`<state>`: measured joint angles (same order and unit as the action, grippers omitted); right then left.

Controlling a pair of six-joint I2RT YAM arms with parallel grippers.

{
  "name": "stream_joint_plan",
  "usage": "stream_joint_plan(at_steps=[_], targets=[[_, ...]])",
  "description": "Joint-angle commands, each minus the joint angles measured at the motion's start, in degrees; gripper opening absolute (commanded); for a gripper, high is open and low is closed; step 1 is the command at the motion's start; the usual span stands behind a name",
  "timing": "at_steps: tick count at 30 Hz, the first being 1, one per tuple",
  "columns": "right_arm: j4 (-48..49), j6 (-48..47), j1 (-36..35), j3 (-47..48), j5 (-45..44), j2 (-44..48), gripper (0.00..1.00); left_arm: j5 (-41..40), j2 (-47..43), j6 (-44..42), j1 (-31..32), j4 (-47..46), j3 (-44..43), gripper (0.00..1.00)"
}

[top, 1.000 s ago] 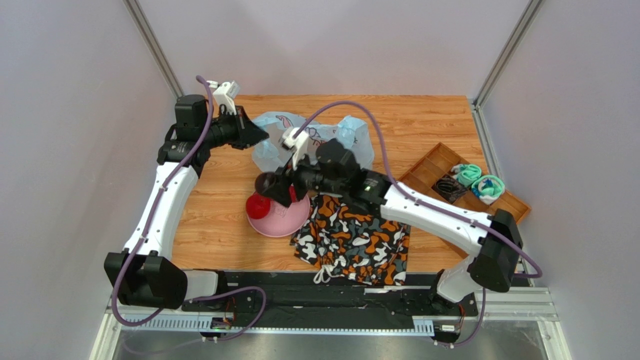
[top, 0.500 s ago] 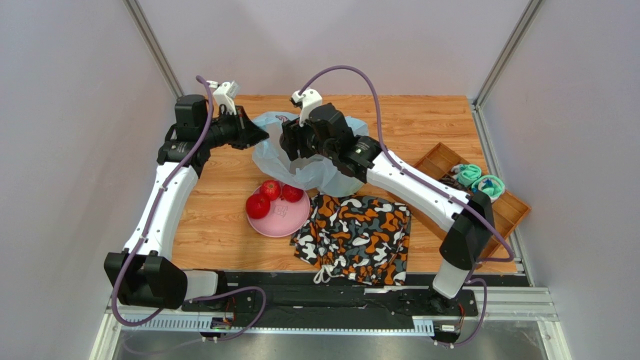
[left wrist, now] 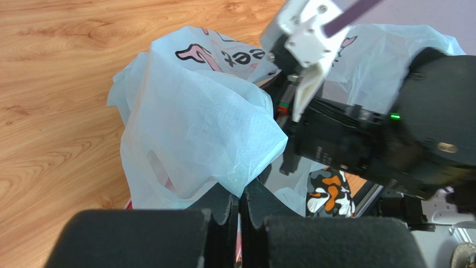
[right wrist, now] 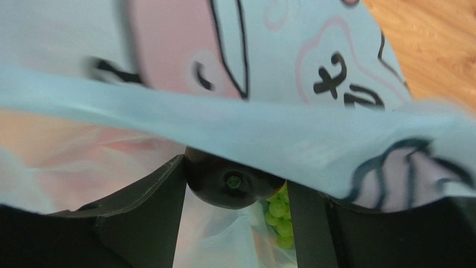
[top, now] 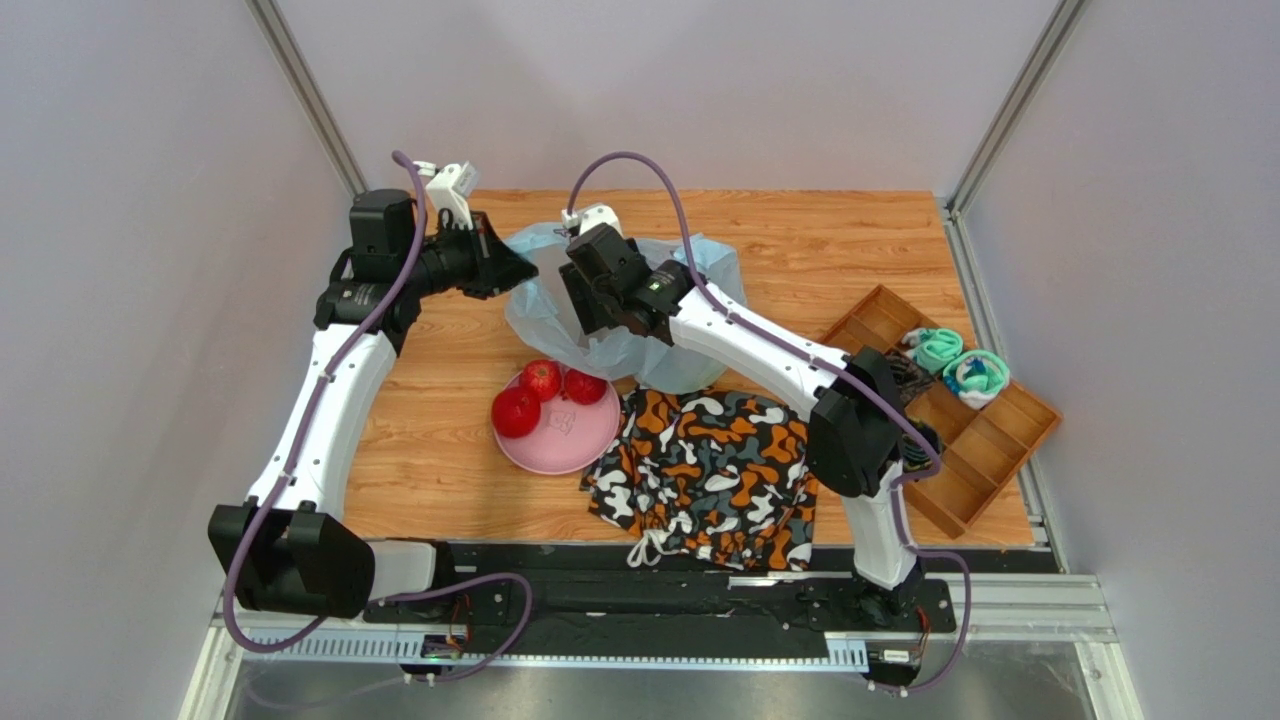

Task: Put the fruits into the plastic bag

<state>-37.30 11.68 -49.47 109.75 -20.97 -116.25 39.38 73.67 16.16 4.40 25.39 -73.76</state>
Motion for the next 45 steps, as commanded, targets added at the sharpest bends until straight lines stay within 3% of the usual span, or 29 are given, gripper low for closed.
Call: stream_joint_plan(at_steps=[1,10,13,14,17,20,32,45], targets=[[-3.6,2.8,3.2,-3.0,-2.5,0.1,0.37,0.4,-1.5,-0.3,-0.2,-1.7,-0.2,0.0],[-2.6,4.0,5.6,-7.8,0.1,0.2,0.43,0.4,-1.4,-0.3,-0.2,-1.7,-0.2,0.0],[-2.5,4.1,5.7,-7.6,1.3,0.0,0.61,0.5,-1.2,-0.3,-0.2,-1.7,-0.2,0.0],[-2.6,4.1,5.7,-7.6,1.5,-0.1,0.72,0.5,-1.3,-0.3,-0.2,-1.7,-0.2,0.0],[-2.6,4.3,5.8,-7.5,1.7,0.0,0.84,0.5,-1.4,-0.3,-0.2,-1.7,-0.2,0.0],[-2.6,4.2,5.8,-7.6,2.1,0.2,0.89,0.6,-1.4,-0.3,-0.2,-1.7,-0.2,0.0],[0.1,4.8,5.8,-9.1,5.7,5.1,0.88,0.6,-1.4,-0.3,-0.2,-1.7,-0.2,0.0],[31.3,5.9,5.3,-26.6,28.7,24.2,0.86,1.1,-1.5,-0.1,-0.2,-2.0,-0.1,0.0]])
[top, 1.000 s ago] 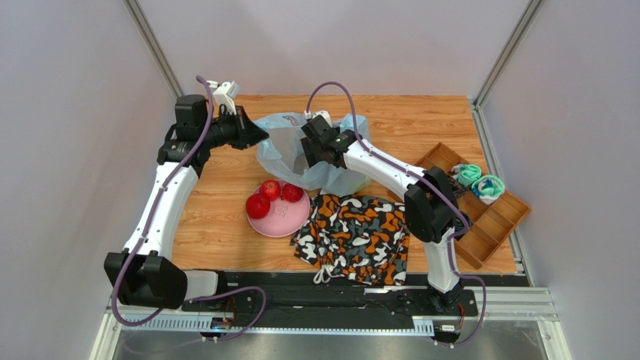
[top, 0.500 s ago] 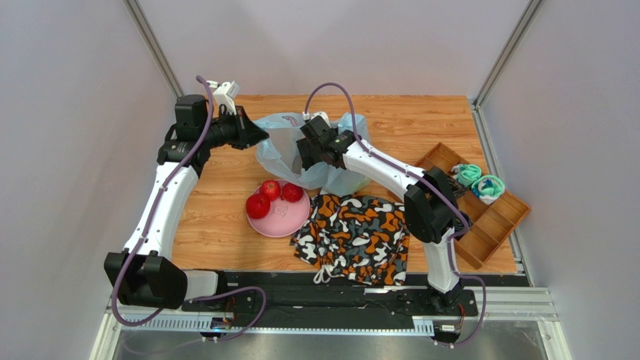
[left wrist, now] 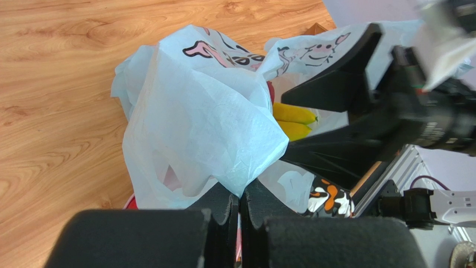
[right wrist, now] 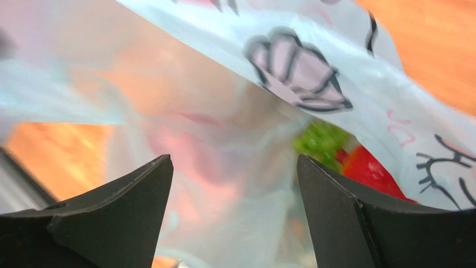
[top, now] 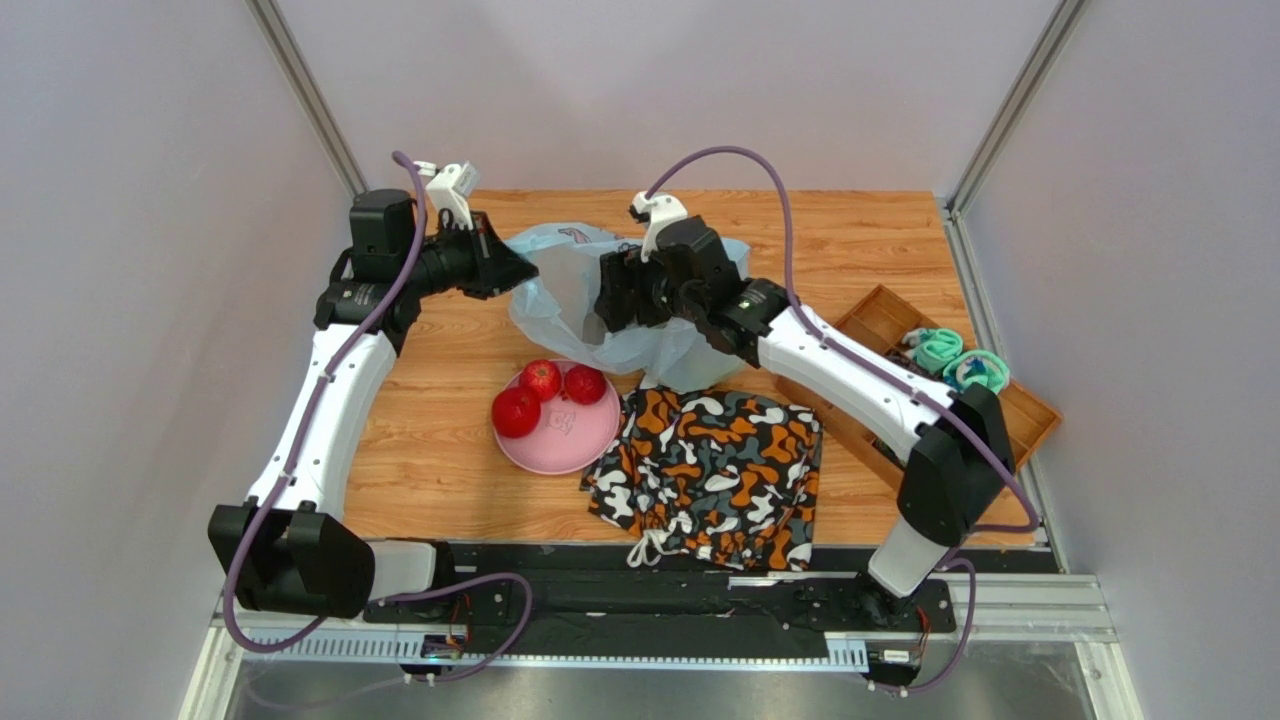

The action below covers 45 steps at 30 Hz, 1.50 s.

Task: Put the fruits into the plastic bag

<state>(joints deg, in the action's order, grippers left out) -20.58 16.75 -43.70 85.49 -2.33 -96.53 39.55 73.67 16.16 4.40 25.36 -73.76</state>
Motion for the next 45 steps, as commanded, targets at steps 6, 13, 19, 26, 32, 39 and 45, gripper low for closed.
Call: stream_joint_plan(at_steps=[6,13,19,26,32,39,45], targets=[[16.2,-10.4,-7.5,-2.9,14.6,6.3,0.85,1.0,-1.5,-0.1,-0.2,-2.1,-0.2,0.0],[12.2,-13.7,-15.6,-3.2,18.2,3.5,0.81,0.9,-1.6,0.0,-0.2,-2.0,-0.2,0.0],[6.5,-11.4,-15.9,-1.4,18.9,-4.4,0.77,0.9,-1.5,0.1,-0.2,-2.1,-0.2,0.0],[0.4,-9.0,-16.0,2.7,3.4,-12.0,0.75,0.7,-1.5,-0.1,-0.2,-2.1,-0.1,0.0],[0.0,-7.6,-16.0,3.1,-6.8,-13.9,0.76,0.6,-1.5,-0.1,-0.2,-2.0,-0.2,0.0],[-0.1,-6.4,-14.8,3.2,-11.6,-15.4,0.79,0.6,-1.6,-0.1,-0.2,-1.9,-0.1,0.0],[1.4,-6.6,-13.1,3.8,-11.2,-17.1,0.8,0.4,-1.6,-0.2,-0.2,-1.8,-0.2,0.0]])
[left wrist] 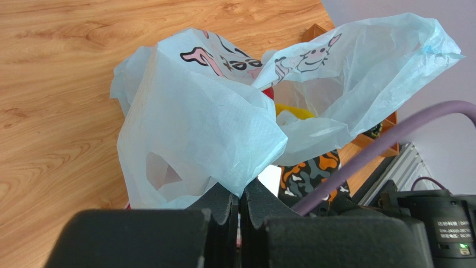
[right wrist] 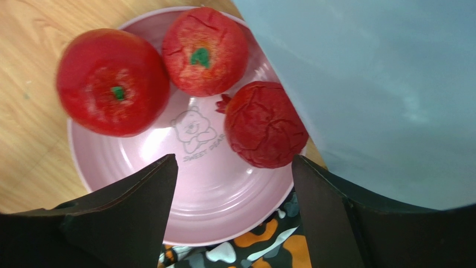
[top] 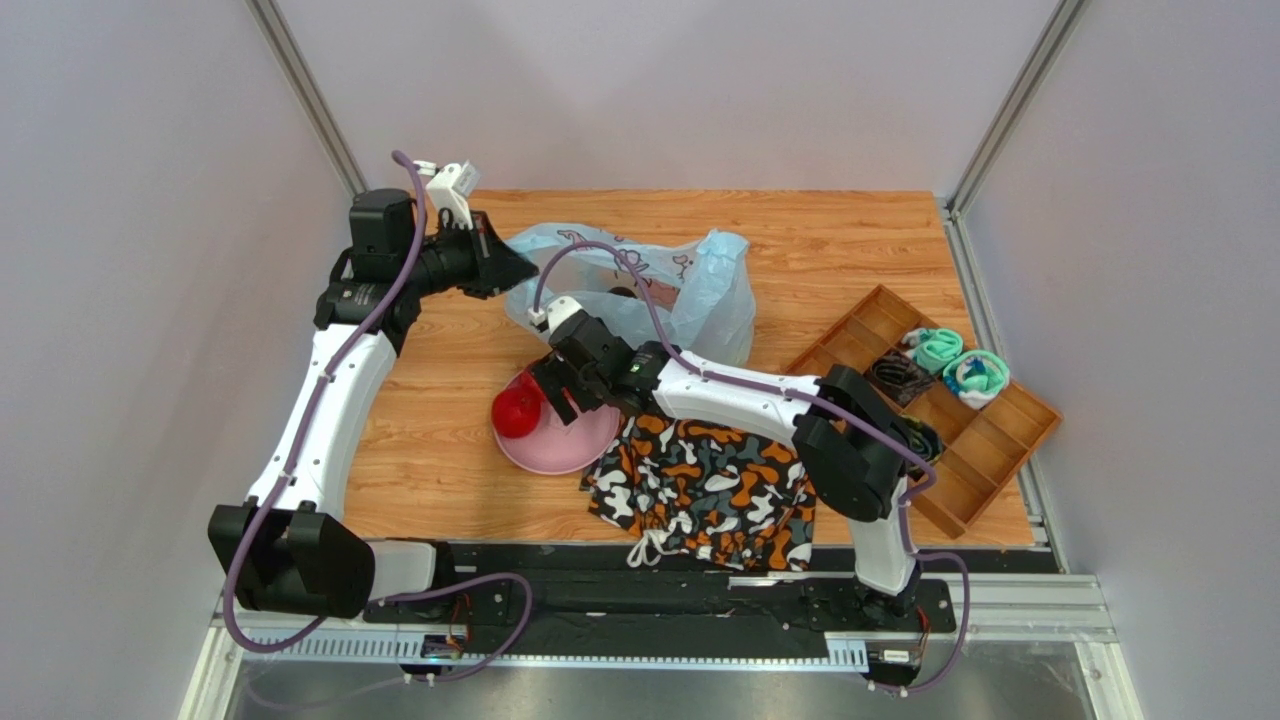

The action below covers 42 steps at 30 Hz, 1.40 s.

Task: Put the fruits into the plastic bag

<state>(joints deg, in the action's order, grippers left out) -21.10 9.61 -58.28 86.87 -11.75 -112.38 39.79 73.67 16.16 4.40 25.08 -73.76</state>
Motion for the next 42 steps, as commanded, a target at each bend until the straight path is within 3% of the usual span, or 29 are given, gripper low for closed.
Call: stream_joint_plan(at_steps=[1,17,20,24,27,36,42], targets=[[2.0,0.2,1.7,2.8,-1.6,-1.6,0.81,0.3,-1.6,-0.3,-0.2,-1.5,-0.2,0.0],[1.5,0.3,3.3,5.9,1.4,-7.6,0.84,0.3,-1.7,-0.3,-0.2,-1.4,-0.2,0.0],[1.5,0.4,3.3,5.4,1.3,-7.6,0.8,0.3,-1.7,-0.3,-0.2,-1.4,-0.2,0.0],[1.6,0.2,3.3,5.3,1.4,-7.8,0.62,0.3,-1.8,-0.3,-0.2,-1.4,-0.2,0.0],[1.6,0.1,3.3,5.3,1.4,-7.9,0.55,0.3,-1.8,-0.3,-0.2,-1.4,-0.2,0.0],[1.9,-0.9,3.1,3.8,1.7,-5.6,0.43,0.3,-1.9,-0.3,-0.2,-1.5,-0.2,0.0],[14.5,-11.6,-3.2,-8.6,1.4,4.4,0.42,0.3,-1.8,-0.2,-0.2,-1.5,-0.2,0.0]])
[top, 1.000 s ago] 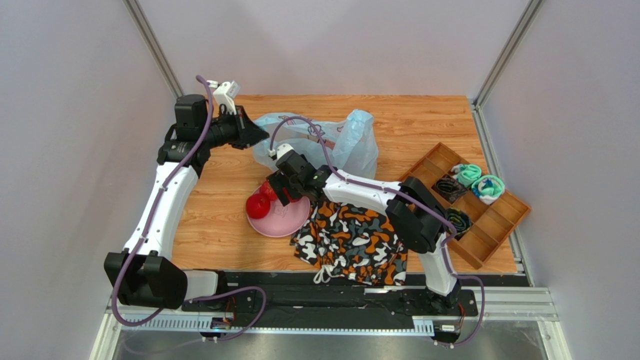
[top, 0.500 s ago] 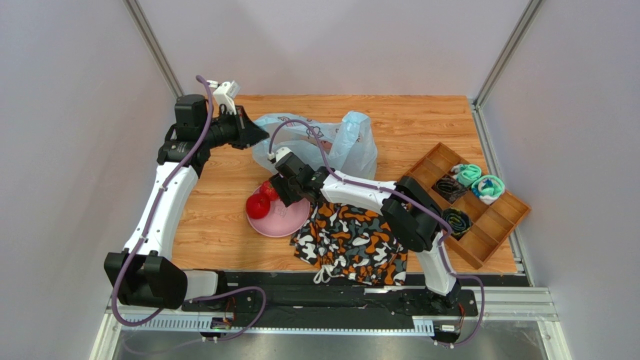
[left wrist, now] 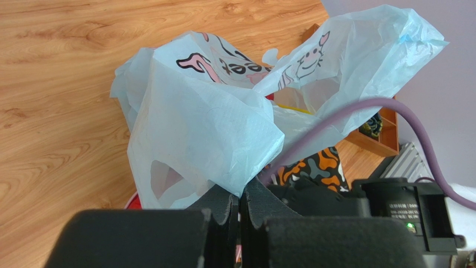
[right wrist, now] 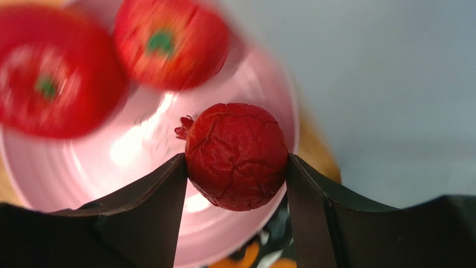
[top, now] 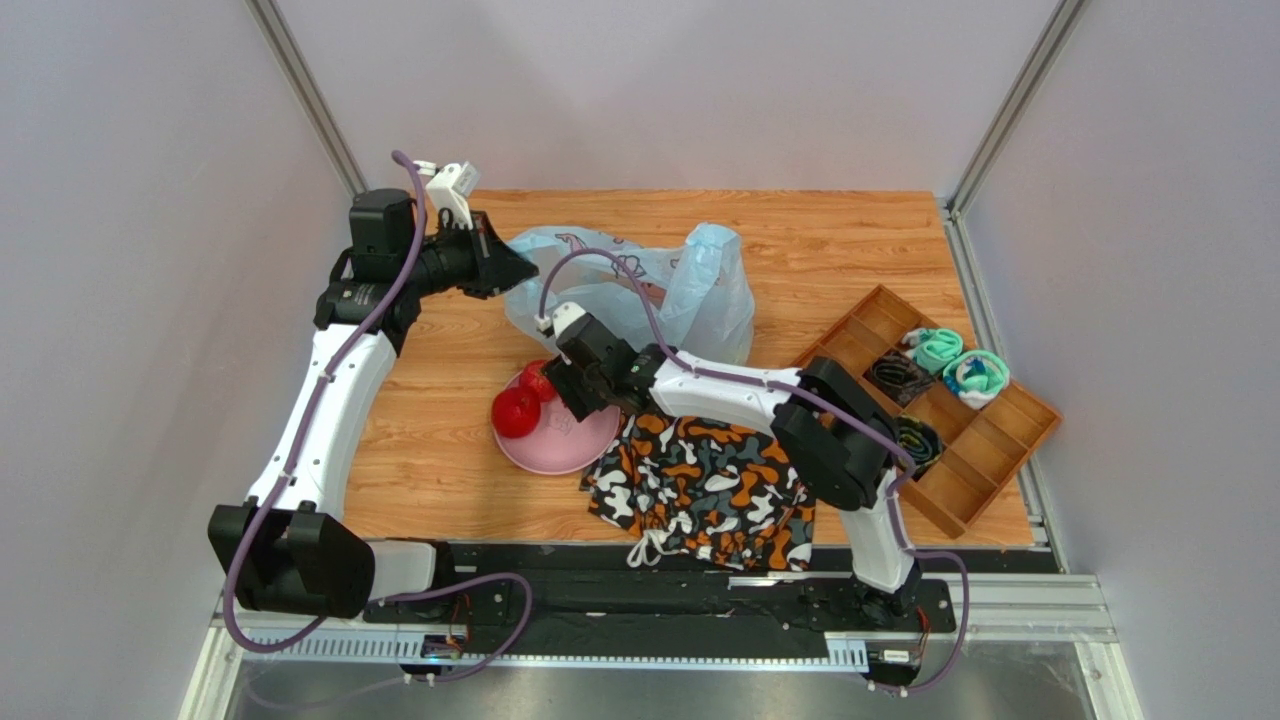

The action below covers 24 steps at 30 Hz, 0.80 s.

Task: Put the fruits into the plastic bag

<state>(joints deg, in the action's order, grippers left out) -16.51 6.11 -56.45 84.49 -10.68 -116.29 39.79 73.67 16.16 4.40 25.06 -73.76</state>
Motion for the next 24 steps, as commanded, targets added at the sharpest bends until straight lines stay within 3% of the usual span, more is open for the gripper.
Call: stream_joint_plan(at_steps=[1,9,14,18,24], targets=[[11.1,-8.2,-5.6,-7.3,2.7,11.2,0.42,0.4,-1.8,-0.2,-0.2,-1.5,-0.2,0.0],[20.6,-4.5,-5.8,-12.9,12.1,26.1,0.4,0.4,-1.8,-0.2,-0.2,-1.5,-0.2,0.0],[24.4,1.4,-1.4,-12.8,17.1,31.7,0.41,0.5,-1.9,-0.1,-0.2,-1.5,-0.2,0.0],[19.2,5.1,3.3,-7.7,18.1,30.1,0.4,0.7,-2.0,0.1,-0.2,-1.8,-0.1,0.0],[8.4,5.3,4.9,-0.5,7.7,25.0,0.4,0.6,-2.0,0.0,-0.2,-1.8,-0.2,0.0]])
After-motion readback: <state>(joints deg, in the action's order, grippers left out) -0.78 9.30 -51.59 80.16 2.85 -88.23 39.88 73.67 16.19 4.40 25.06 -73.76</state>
